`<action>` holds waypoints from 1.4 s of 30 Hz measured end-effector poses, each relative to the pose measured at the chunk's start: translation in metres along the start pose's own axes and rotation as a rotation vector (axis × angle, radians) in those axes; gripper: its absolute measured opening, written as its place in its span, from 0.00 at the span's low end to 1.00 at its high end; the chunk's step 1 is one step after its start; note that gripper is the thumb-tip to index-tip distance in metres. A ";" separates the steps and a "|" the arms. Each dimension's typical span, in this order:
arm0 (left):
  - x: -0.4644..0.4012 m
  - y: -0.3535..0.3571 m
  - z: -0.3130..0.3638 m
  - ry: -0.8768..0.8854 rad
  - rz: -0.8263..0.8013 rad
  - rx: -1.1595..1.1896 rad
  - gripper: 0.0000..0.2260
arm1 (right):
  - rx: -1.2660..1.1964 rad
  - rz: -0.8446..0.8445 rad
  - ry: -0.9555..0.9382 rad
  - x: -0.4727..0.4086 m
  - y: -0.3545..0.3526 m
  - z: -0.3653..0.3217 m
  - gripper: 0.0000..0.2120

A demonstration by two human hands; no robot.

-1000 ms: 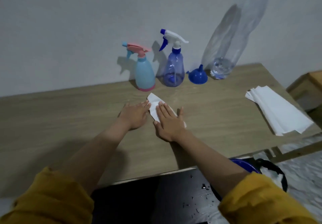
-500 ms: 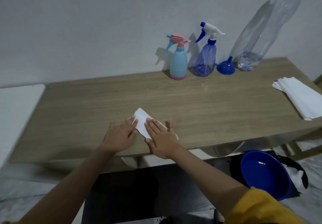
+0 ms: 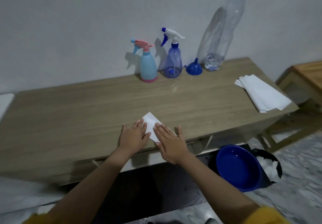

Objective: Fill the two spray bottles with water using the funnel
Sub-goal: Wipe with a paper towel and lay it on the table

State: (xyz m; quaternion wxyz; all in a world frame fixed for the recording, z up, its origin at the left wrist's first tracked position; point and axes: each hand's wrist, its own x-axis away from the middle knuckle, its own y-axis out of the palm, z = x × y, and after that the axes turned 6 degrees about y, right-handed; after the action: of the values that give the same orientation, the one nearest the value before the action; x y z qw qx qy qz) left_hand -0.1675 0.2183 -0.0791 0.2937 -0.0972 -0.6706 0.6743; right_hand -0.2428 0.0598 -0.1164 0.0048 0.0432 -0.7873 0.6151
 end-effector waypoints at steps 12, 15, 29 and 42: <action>-0.092 -0.011 0.196 0.249 -0.017 -0.107 0.25 | 0.011 0.039 0.225 0.067 -0.049 0.189 0.32; -0.110 -0.012 0.239 0.292 -0.039 -0.081 0.25 | 0.031 0.030 0.274 0.084 -0.057 0.227 0.33; -0.114 -0.014 0.367 0.364 0.199 0.286 0.10 | -0.366 0.334 0.423 0.177 -0.094 0.325 0.17; -0.120 -0.011 0.471 0.612 -0.172 1.002 0.15 | -0.979 0.841 0.891 0.225 -0.124 0.359 0.11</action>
State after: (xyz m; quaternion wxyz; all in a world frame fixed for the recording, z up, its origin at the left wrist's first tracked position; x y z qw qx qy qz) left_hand -0.3148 -0.2449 -0.0611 0.5374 -0.0818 -0.1608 0.8238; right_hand -0.4416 -0.3317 -0.0705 0.1053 -0.5164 -0.8430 0.1074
